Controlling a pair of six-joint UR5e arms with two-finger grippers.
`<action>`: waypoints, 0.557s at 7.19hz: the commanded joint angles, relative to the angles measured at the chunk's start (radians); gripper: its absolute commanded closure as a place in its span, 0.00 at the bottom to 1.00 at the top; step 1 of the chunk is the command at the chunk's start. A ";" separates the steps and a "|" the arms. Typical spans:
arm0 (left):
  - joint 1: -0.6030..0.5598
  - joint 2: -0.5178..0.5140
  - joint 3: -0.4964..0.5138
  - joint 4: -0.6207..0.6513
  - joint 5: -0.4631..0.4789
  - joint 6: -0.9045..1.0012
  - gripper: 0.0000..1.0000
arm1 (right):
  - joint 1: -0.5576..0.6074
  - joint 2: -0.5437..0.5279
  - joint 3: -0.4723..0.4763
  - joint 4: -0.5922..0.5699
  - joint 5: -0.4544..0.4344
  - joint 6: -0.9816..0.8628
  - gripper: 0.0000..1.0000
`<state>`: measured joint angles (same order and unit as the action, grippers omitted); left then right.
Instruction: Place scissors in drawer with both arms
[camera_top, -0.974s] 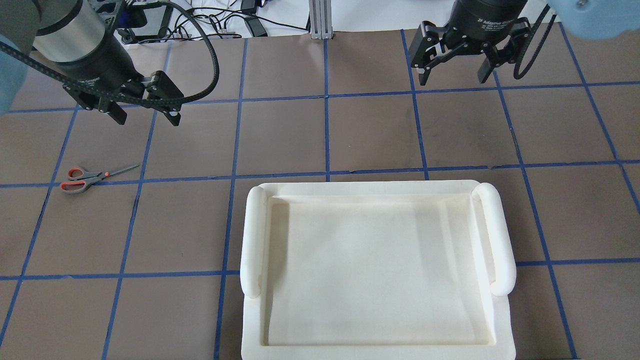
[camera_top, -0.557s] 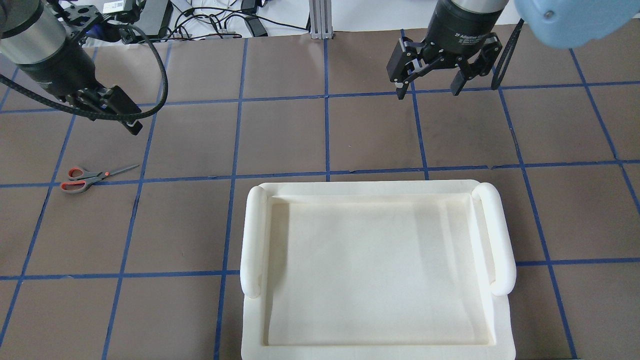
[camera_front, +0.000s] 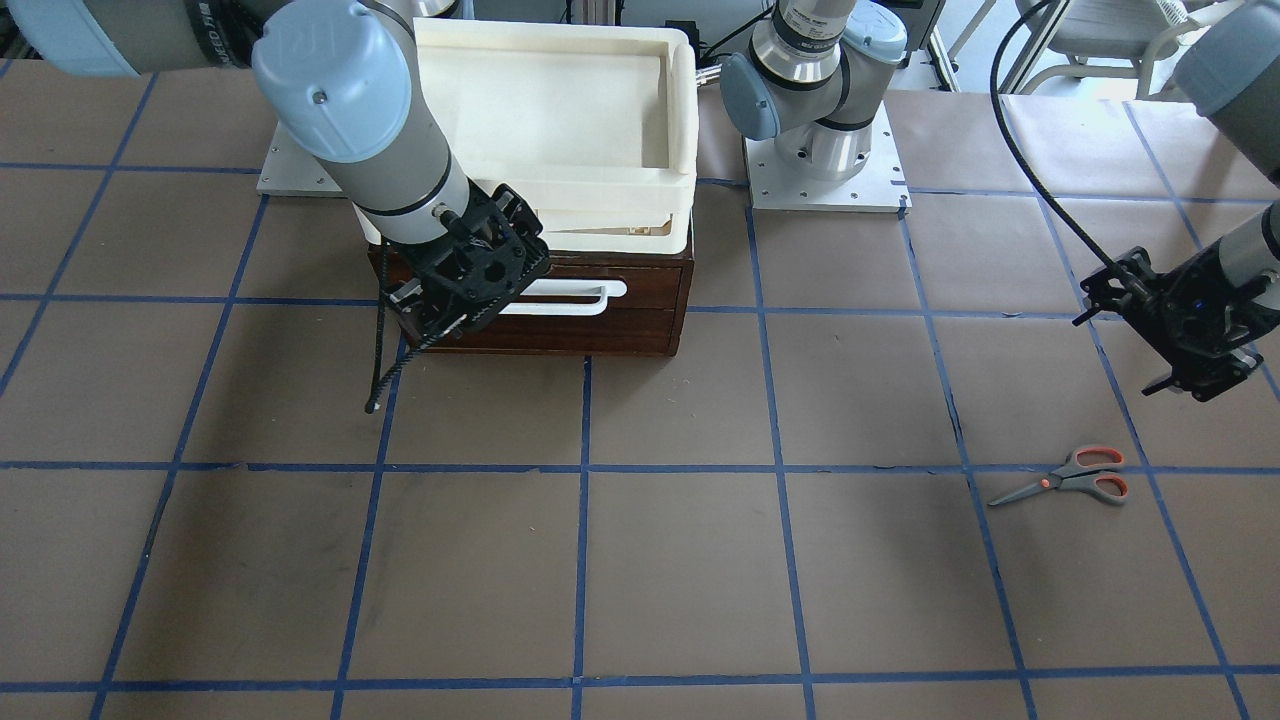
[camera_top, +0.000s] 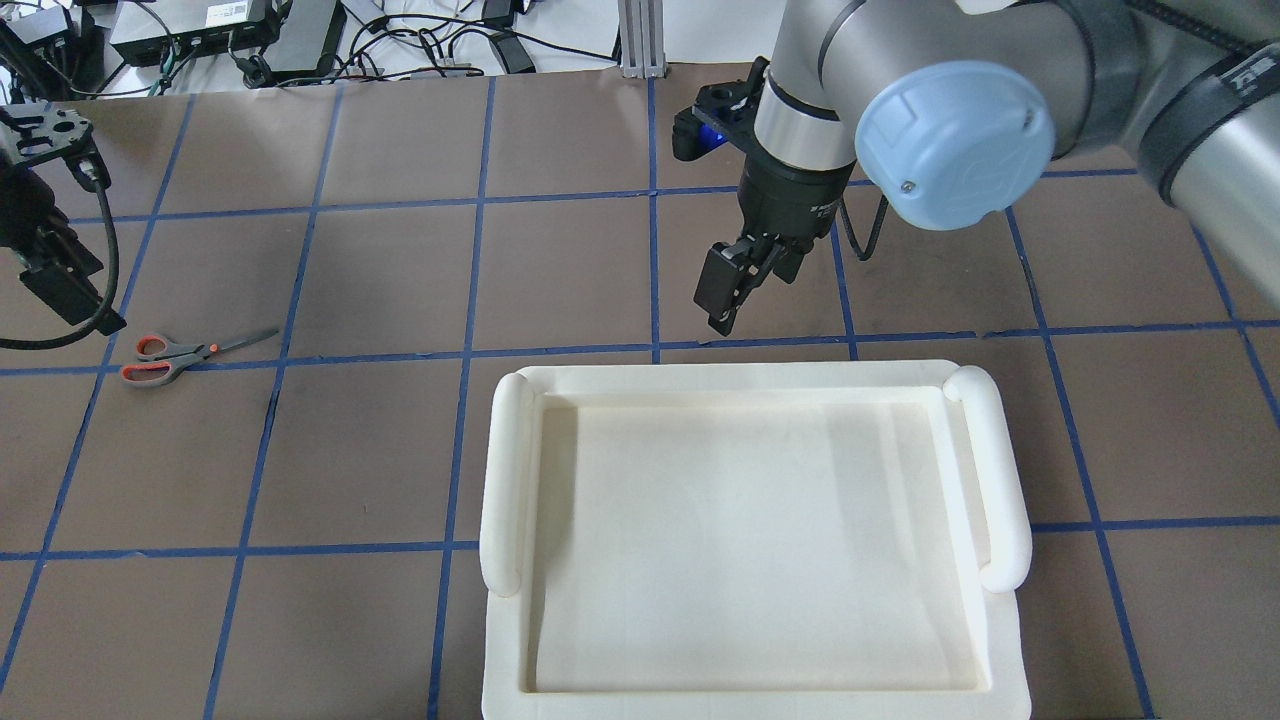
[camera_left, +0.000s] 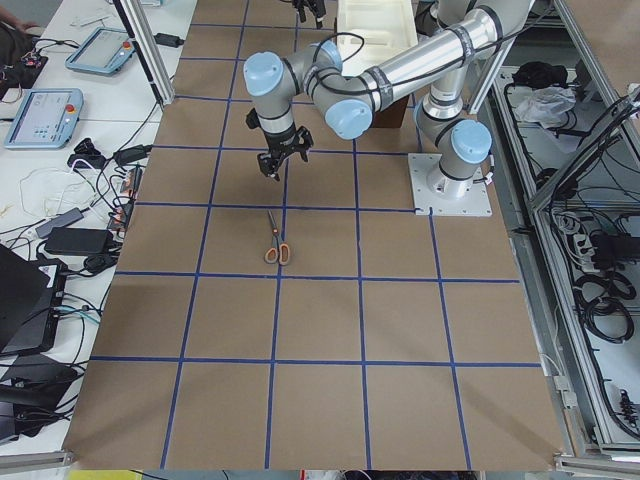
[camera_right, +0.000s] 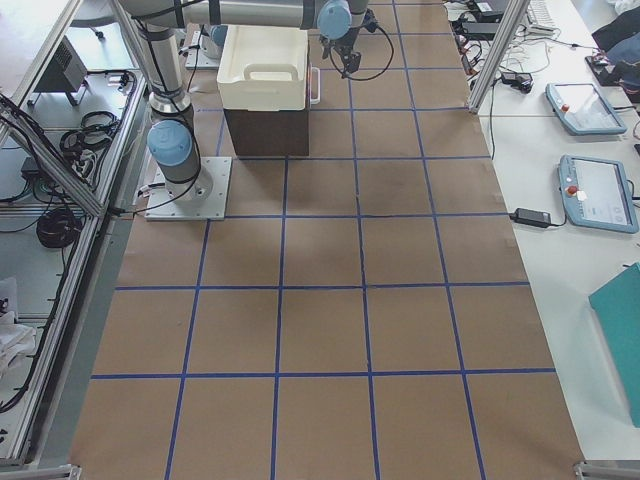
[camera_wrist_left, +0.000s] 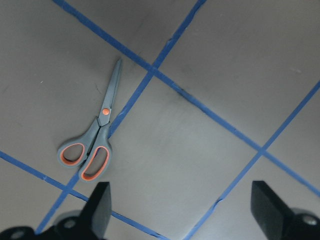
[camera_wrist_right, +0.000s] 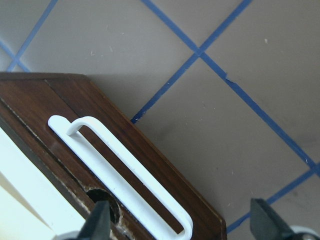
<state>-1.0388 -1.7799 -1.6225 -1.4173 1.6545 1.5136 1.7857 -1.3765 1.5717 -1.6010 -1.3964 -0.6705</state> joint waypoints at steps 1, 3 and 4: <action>0.062 -0.102 -0.078 0.255 0.011 0.147 0.00 | 0.023 0.050 0.013 -0.014 0.001 -0.348 0.00; 0.068 -0.177 -0.095 0.394 0.001 0.251 0.14 | 0.023 0.089 0.014 -0.031 -0.001 -0.568 0.00; 0.071 -0.205 -0.096 0.409 -0.033 0.332 0.13 | 0.041 0.108 0.013 -0.090 0.002 -0.577 0.00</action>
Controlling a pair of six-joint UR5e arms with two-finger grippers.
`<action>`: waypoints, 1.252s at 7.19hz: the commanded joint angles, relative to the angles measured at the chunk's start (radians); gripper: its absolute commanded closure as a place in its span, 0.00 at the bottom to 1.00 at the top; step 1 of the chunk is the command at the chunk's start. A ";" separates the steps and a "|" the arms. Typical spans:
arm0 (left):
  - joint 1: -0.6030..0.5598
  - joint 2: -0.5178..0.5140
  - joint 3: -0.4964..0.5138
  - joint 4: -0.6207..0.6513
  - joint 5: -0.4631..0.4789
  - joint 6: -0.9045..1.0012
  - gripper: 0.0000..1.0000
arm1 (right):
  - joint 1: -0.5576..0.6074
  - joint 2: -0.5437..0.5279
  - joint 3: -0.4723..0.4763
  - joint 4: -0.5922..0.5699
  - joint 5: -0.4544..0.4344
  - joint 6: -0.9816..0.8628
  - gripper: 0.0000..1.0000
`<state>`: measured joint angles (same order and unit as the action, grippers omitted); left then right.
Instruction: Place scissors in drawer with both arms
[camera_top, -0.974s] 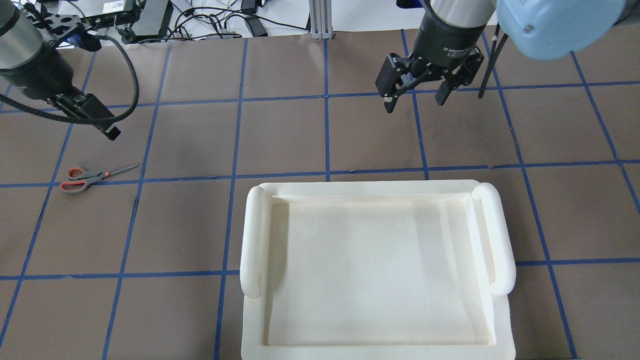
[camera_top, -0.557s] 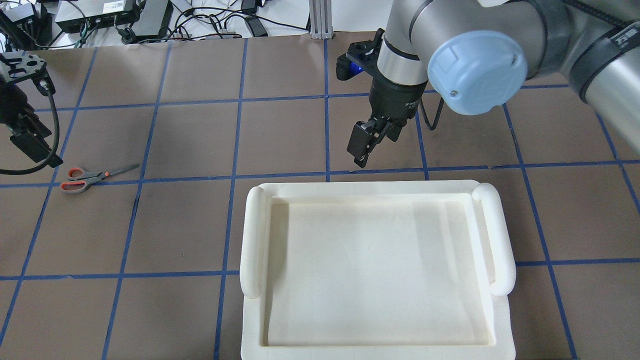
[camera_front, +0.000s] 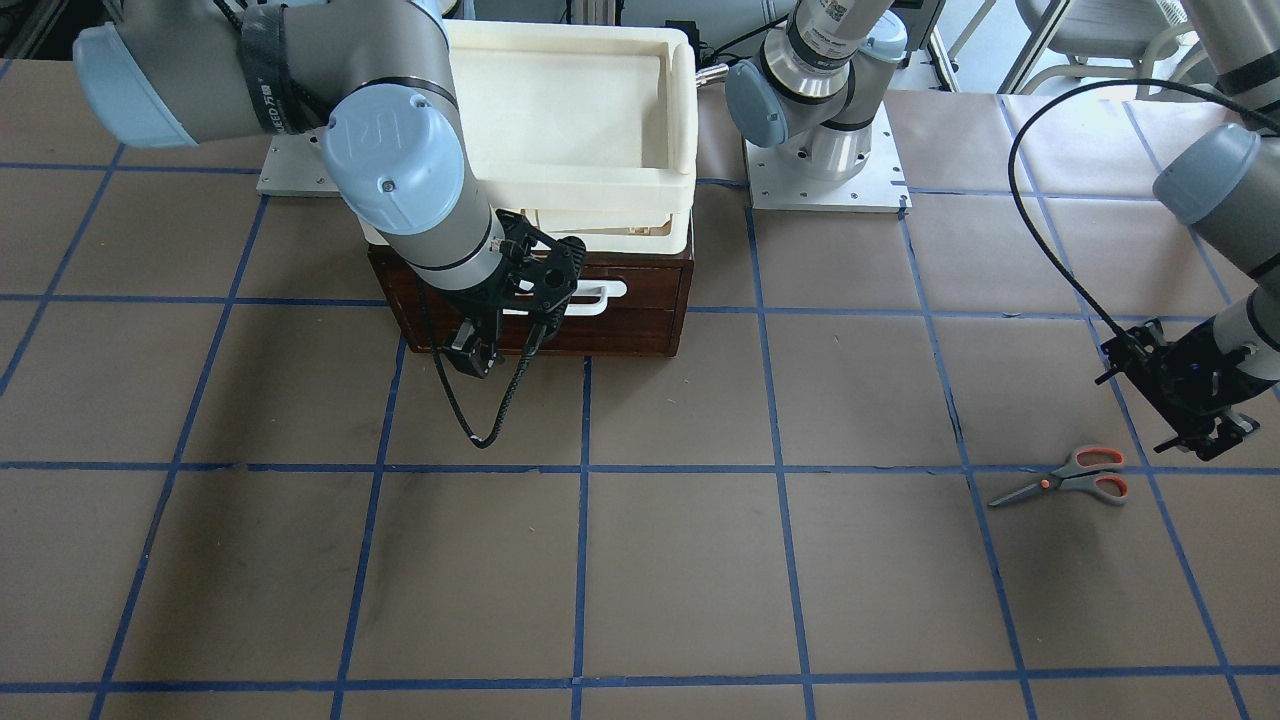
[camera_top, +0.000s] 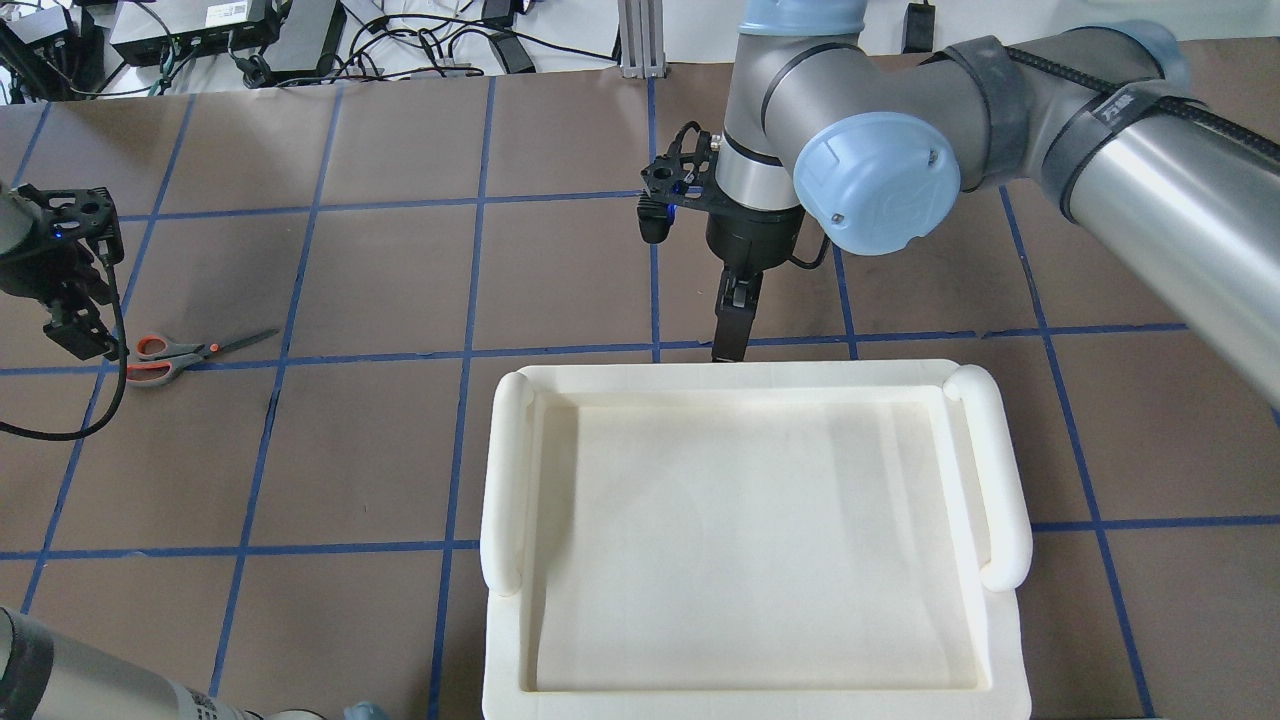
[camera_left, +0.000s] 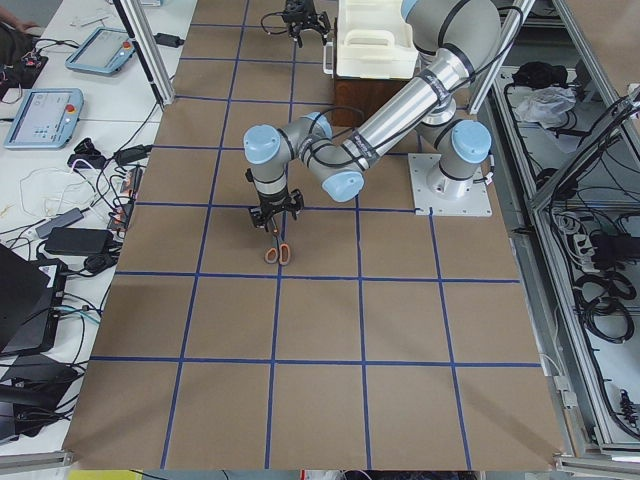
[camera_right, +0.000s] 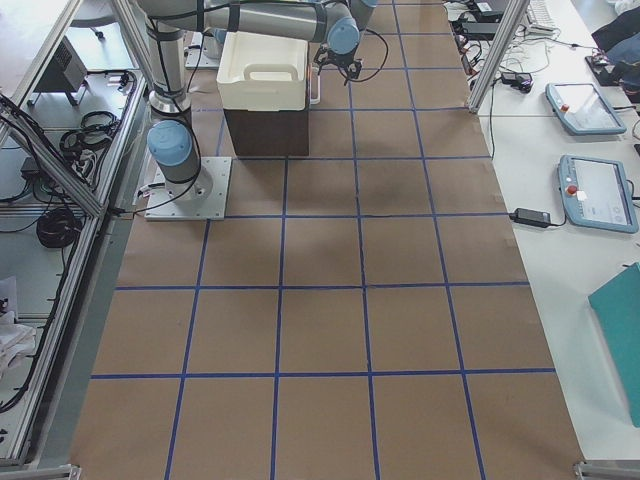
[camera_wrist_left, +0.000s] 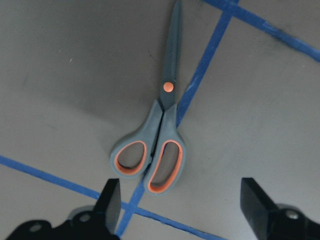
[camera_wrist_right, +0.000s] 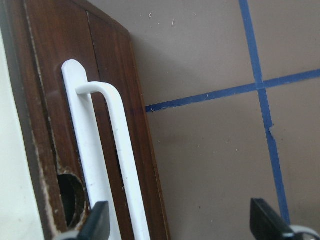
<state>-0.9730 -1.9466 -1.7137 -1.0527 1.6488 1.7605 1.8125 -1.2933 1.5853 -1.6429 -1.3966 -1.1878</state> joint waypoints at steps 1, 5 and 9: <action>0.005 -0.058 -0.004 0.074 -0.030 0.103 0.12 | 0.059 0.037 -0.001 -0.075 -0.005 -0.064 0.00; 0.004 -0.136 -0.004 0.140 -0.083 0.293 0.08 | 0.080 0.052 0.001 -0.058 -0.073 -0.131 0.03; 0.005 -0.153 -0.021 0.138 -0.115 0.384 0.08 | 0.080 0.055 0.004 -0.026 -0.101 -0.144 0.04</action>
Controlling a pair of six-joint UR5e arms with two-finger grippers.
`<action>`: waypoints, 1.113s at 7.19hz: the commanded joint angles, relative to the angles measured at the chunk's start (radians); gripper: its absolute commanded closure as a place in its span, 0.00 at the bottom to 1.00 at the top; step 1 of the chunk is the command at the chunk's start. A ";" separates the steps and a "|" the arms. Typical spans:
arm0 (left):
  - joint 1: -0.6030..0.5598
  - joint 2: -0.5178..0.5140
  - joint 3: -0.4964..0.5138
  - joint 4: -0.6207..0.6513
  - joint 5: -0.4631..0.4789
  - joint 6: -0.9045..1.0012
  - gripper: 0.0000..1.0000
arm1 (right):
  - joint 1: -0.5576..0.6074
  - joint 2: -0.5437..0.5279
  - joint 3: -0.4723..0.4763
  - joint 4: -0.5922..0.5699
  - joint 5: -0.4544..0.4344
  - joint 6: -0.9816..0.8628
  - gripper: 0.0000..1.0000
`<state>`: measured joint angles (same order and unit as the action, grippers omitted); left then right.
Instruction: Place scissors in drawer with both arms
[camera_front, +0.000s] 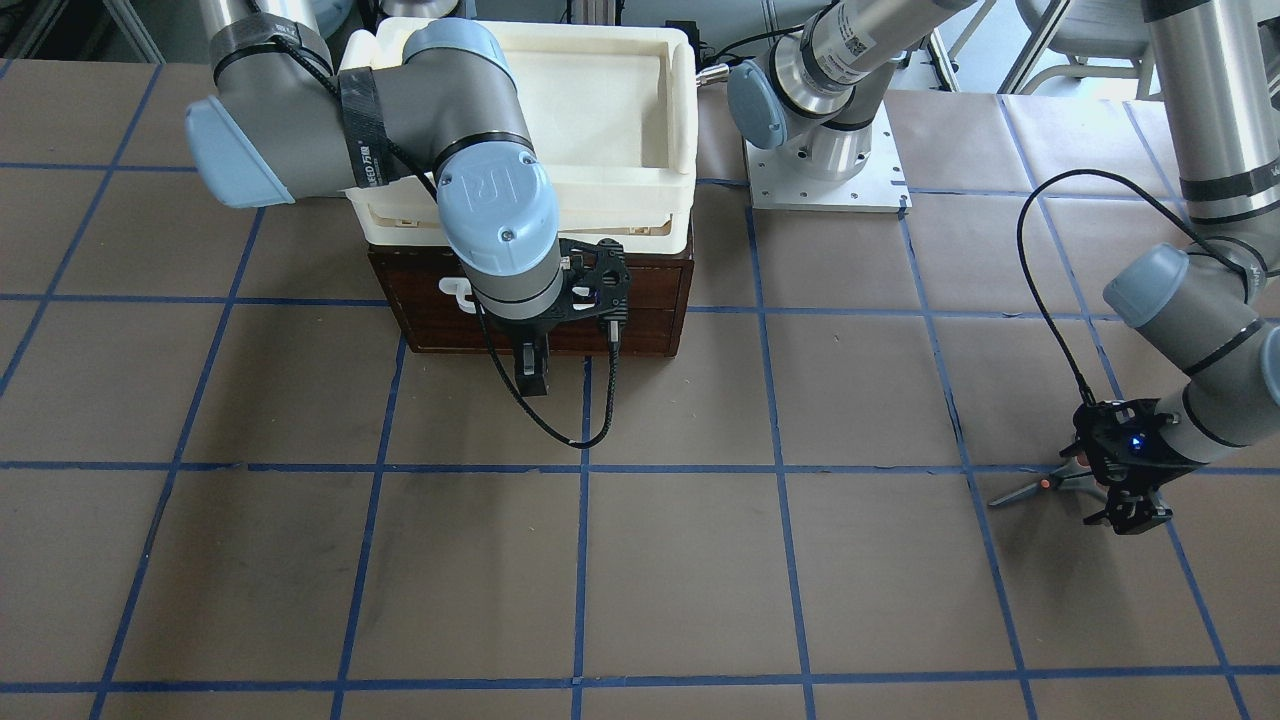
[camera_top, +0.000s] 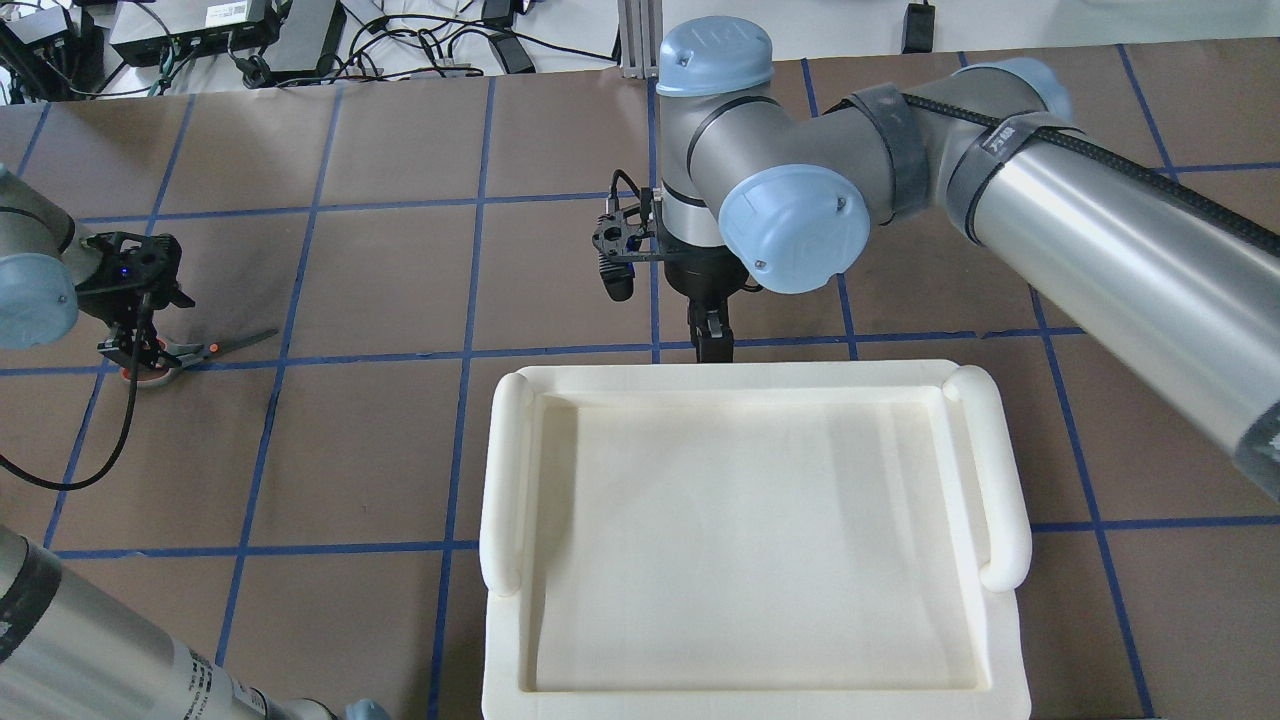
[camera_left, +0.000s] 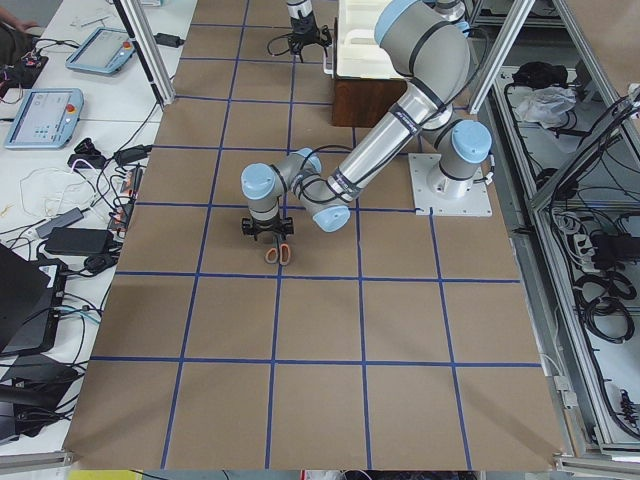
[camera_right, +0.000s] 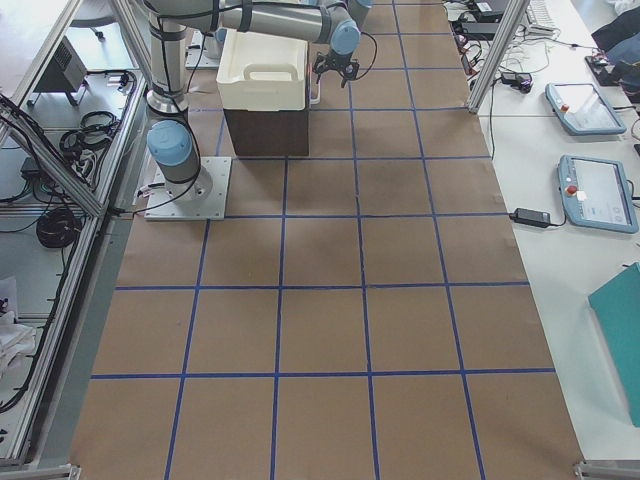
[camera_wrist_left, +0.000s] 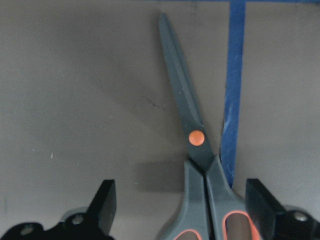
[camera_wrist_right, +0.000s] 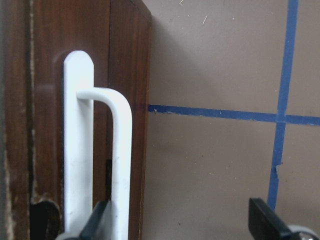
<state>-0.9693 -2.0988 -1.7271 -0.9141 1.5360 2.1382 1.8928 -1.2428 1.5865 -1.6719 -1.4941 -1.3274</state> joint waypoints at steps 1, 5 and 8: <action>0.000 0.002 -0.015 0.000 -0.001 0.005 0.08 | 0.000 0.005 0.006 0.003 -0.003 -0.004 0.03; 0.003 0.002 -0.022 -0.002 0.012 -0.018 0.09 | 0.000 0.006 0.046 -0.006 -0.005 0.011 0.06; 0.003 0.013 -0.057 0.003 0.012 -0.024 0.09 | 0.000 0.009 0.044 -0.022 -0.005 0.004 0.31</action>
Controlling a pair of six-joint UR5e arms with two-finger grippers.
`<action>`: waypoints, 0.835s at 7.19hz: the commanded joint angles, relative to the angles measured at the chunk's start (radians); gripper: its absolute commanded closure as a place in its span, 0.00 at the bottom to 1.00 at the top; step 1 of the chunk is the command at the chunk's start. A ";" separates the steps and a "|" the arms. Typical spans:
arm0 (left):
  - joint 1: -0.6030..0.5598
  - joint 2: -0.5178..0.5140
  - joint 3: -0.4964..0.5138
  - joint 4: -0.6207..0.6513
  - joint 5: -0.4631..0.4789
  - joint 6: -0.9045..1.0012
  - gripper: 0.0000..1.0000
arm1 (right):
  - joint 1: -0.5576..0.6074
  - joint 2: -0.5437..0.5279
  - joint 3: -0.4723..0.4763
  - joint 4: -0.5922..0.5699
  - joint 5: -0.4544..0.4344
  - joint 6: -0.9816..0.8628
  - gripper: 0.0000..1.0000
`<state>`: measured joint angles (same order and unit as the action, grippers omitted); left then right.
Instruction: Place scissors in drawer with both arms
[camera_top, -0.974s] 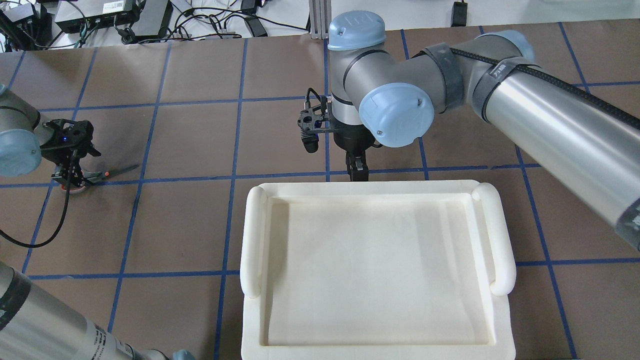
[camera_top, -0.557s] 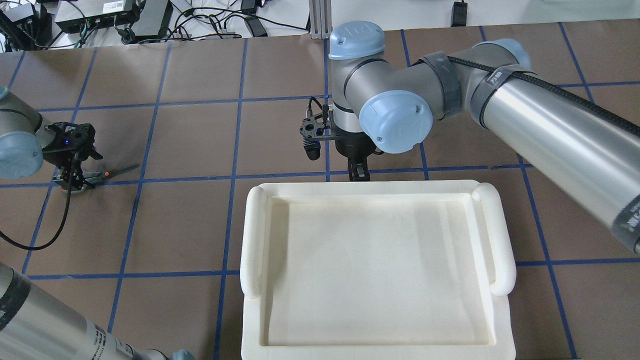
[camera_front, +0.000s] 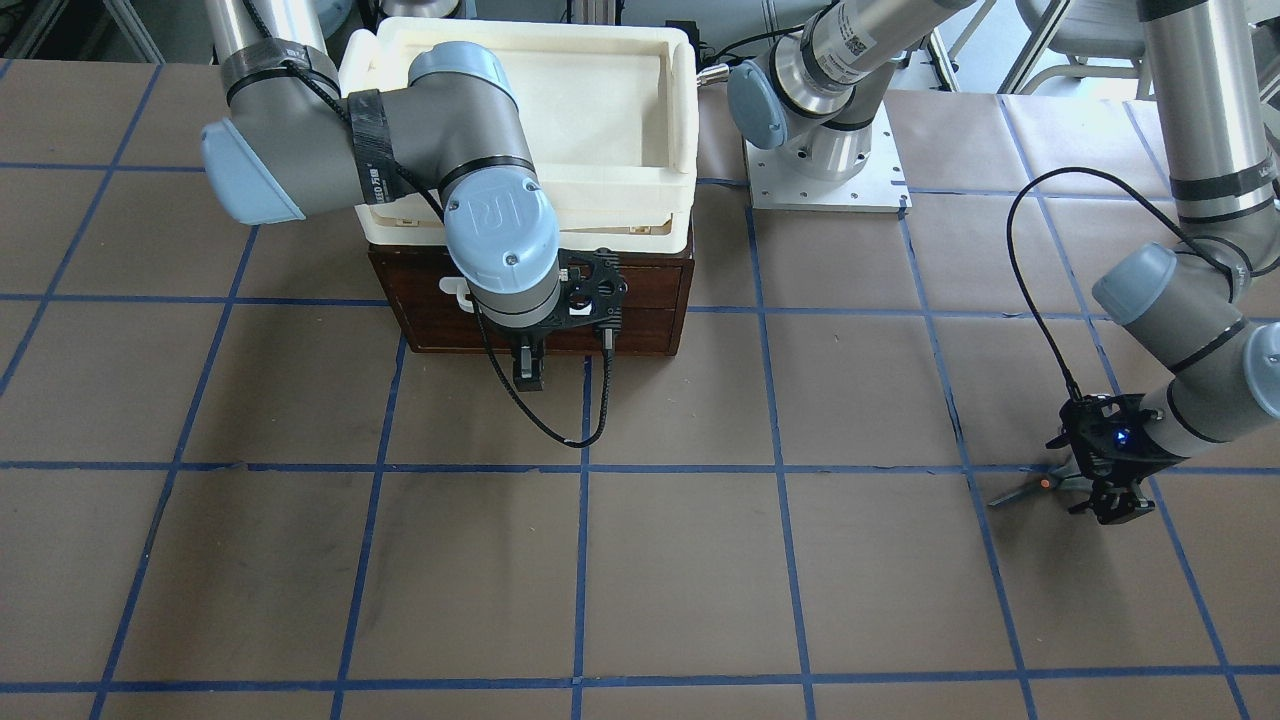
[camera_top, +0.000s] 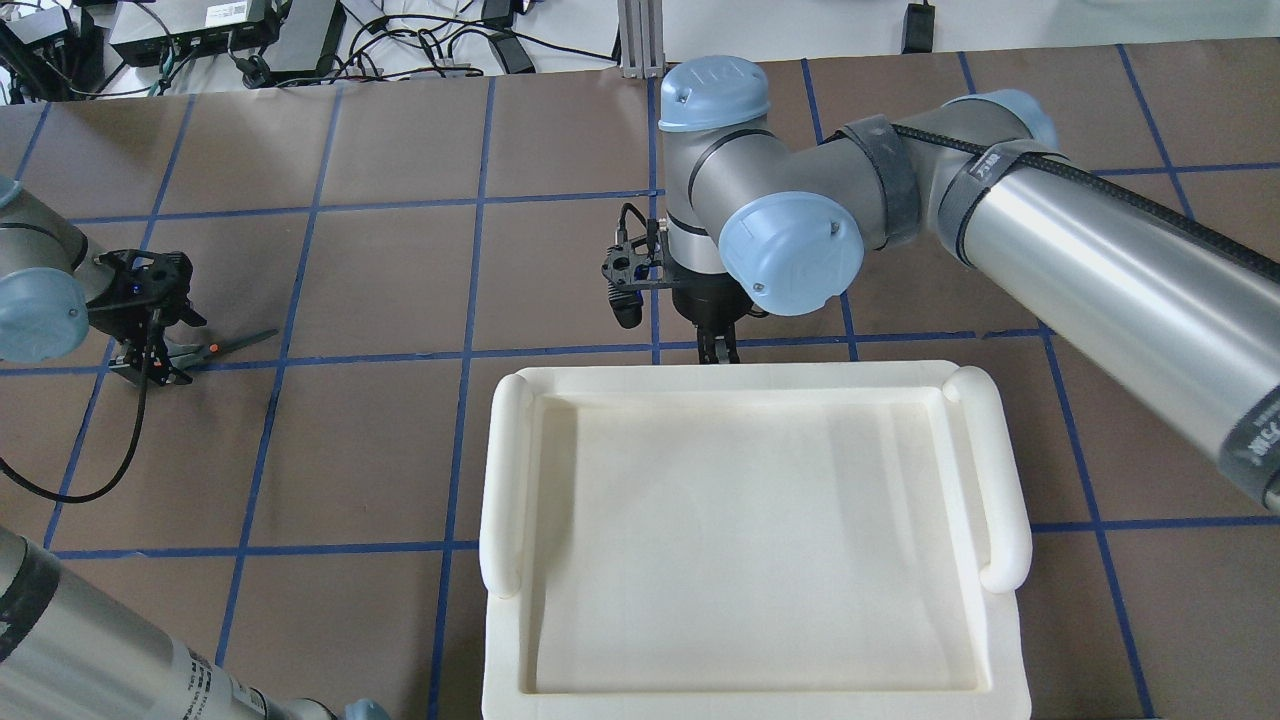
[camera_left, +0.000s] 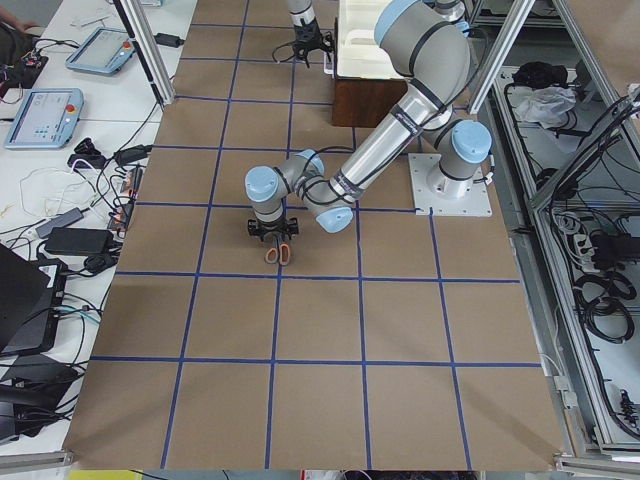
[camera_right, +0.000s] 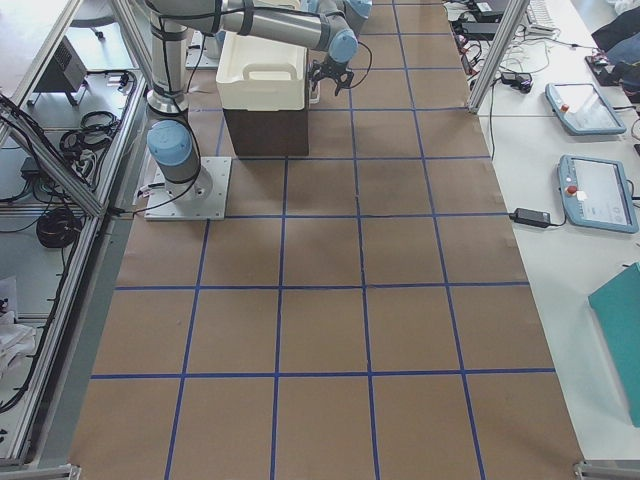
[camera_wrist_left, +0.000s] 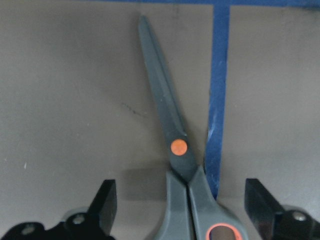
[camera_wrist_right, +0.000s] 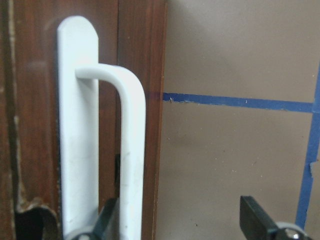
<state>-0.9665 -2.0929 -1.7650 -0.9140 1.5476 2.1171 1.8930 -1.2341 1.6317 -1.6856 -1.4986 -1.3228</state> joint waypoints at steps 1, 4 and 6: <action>0.000 0.007 -0.022 0.026 0.000 -0.002 0.09 | 0.000 0.001 -0.003 -0.009 0.000 -0.003 0.51; 0.000 -0.002 -0.013 0.050 0.002 0.006 0.19 | 0.000 0.027 -0.012 -0.050 -0.022 -0.006 0.48; 0.000 -0.002 -0.016 0.050 0.003 0.004 0.24 | -0.005 0.042 -0.041 -0.065 -0.046 -0.007 0.46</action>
<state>-0.9664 -2.0946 -1.7796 -0.8645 1.5496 2.1225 1.8900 -1.2021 1.6091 -1.7410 -1.5295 -1.3292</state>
